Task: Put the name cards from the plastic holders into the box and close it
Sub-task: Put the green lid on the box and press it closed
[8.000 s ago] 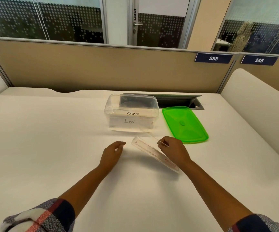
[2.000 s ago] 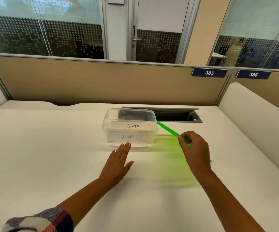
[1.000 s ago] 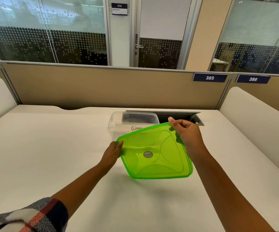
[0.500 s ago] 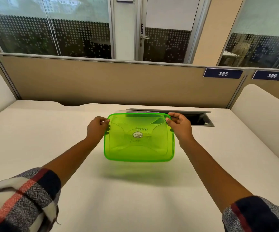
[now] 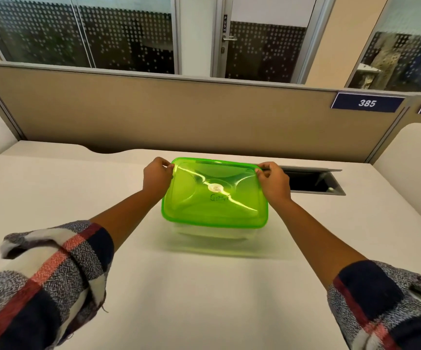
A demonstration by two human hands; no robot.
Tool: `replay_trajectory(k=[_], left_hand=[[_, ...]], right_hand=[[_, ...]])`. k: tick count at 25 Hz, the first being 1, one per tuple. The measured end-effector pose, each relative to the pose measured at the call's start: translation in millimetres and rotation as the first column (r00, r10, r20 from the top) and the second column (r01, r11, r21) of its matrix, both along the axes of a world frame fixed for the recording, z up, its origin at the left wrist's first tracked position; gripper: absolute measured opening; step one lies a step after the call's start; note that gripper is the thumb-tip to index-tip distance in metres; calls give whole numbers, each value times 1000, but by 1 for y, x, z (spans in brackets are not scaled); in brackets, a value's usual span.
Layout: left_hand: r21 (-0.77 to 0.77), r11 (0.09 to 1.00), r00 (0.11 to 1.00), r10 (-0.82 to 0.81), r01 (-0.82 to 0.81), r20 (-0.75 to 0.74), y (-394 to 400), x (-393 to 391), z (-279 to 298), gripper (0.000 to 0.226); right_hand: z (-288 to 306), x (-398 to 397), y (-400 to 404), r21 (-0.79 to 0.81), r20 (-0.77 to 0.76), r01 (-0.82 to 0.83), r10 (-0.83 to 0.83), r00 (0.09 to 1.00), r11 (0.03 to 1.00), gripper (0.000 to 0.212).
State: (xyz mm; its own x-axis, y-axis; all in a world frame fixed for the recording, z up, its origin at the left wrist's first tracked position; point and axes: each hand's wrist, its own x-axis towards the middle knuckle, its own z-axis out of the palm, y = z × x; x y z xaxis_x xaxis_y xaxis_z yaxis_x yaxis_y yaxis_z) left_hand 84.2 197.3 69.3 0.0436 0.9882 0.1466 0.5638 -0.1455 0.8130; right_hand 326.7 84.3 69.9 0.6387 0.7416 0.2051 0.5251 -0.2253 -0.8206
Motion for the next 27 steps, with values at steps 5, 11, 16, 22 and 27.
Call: replay_trajectory(k=[5,11,16,22,27], left_hand=[[5,1000,990,-25,26,-141,11,7,-11,23],[-34,998,985,-50,45,-164,19,14,-18,28],[1,998,979,-63,64,-195,24,20,-19,25],[40,996,964,-62,75,-260,31,27,-18,26],[75,990,925,-79,115,-371,34,29,-22,30]], right_hand=[[-12,0,9,-4,-3,20,-20,1000,1000,22],[-14,0,19,-10,95,50,-48,994,999,21],[-16,4,21,-135,100,54,-41,994,989,27],[-16,4,22,-237,158,101,-64,985,966,33],[-15,6,30,-308,208,106,-42,977,945,42]])
